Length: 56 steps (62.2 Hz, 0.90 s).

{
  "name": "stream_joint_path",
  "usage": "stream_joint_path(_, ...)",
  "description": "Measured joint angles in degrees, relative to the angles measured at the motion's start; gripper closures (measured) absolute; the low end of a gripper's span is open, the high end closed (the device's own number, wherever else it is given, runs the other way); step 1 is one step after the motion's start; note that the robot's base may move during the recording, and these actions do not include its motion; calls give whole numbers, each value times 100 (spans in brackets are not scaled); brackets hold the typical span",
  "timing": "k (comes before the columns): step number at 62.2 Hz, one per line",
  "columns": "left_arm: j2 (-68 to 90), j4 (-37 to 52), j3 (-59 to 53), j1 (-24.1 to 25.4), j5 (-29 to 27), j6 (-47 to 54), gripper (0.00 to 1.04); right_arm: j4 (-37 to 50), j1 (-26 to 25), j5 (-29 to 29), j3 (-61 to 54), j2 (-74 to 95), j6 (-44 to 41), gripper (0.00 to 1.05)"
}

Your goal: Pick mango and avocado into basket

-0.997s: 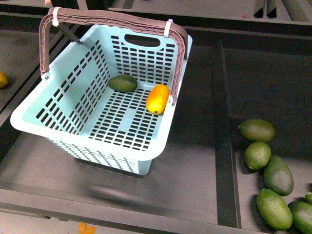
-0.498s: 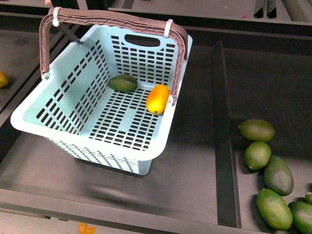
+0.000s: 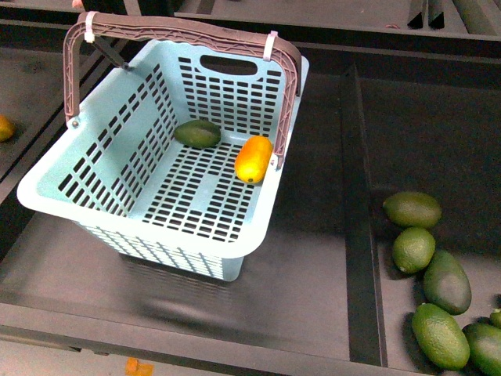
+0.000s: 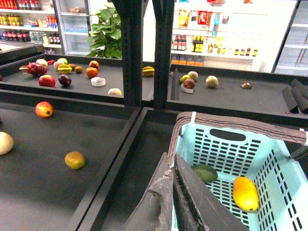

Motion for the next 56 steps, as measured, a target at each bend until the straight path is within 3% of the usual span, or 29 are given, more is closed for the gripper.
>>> stream_joint_path(4, -778, -887, 0, 0, 0, 2, 102, 0, 0, 2, 0, 2, 2, 9)
stream_joint_path(38, -914, -944, 0, 0, 0, -2, 102, 0, 0, 0, 0, 0, 2, 9)
stream_joint_path(56, -914, -944, 0, 0, 0, 2, 37, 0, 0, 0, 0, 0, 2, 9)
